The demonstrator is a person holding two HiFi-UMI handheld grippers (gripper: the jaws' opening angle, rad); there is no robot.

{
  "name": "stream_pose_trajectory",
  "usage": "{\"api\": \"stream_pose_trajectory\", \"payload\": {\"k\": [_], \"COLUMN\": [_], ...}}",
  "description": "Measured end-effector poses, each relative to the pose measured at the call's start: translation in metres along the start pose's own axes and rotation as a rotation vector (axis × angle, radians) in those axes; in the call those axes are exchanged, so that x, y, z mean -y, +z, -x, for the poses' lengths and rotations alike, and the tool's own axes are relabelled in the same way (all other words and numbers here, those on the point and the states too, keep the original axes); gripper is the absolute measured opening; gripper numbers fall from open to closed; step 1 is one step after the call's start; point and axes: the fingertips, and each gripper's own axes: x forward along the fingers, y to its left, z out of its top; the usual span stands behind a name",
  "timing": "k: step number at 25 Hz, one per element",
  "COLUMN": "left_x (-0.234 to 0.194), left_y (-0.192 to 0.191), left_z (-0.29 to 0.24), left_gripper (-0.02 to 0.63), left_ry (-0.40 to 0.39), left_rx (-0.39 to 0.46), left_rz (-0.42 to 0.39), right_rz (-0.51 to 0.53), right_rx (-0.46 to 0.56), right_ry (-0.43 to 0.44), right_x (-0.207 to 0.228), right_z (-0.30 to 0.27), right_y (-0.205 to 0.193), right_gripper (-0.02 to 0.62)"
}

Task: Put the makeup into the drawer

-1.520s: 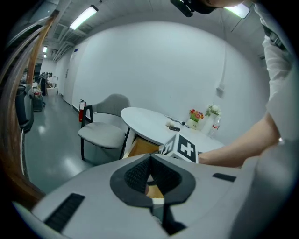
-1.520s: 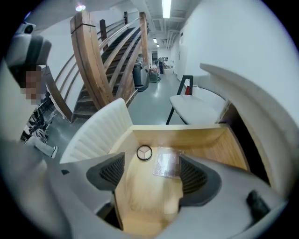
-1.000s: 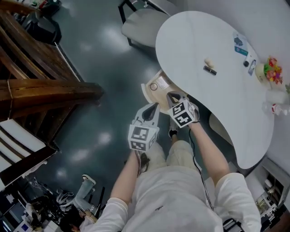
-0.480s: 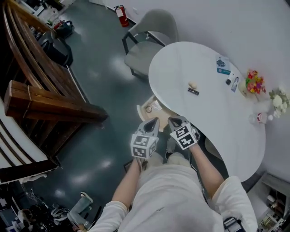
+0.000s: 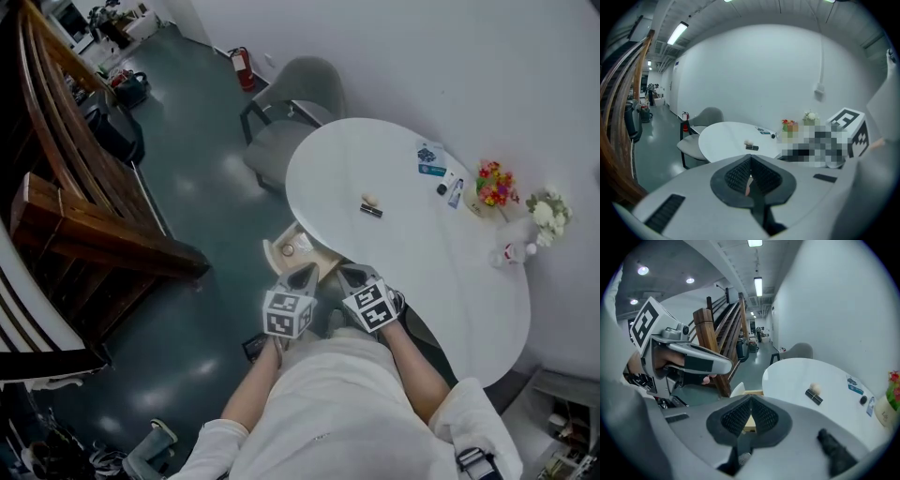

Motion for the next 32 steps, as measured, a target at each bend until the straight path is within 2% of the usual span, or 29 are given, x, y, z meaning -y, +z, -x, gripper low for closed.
{"api": "stream_pose_trajectory", "payload": {"k": [13, 16, 32], "left_x": [0.002, -0.002, -0.027], "left_y": [0.0, -0.001, -0.006], "left_z": [-0.016, -0.019, -0.036], "left_gripper": [0.009, 0.009, 0.009], "left_ry": [0.014, 0.019, 0.081], "left_rx": [-0.031, -0.044, -0.089], "left_rz": [0.005, 0.011, 0.063], "right_rz": [-0.001, 0.009, 0.152], "right_rx": [-0.056, -0.077, -0.223], "right_ry": [-0.053, -0.065, -0.121], "right_x": [0.044, 0.061, 0.194], "right_z": [0.008, 0.003, -0.058], "right_y": [-0.022, -0.025, -0.025], "right_gripper": [0.018, 0.059, 0.167]}}
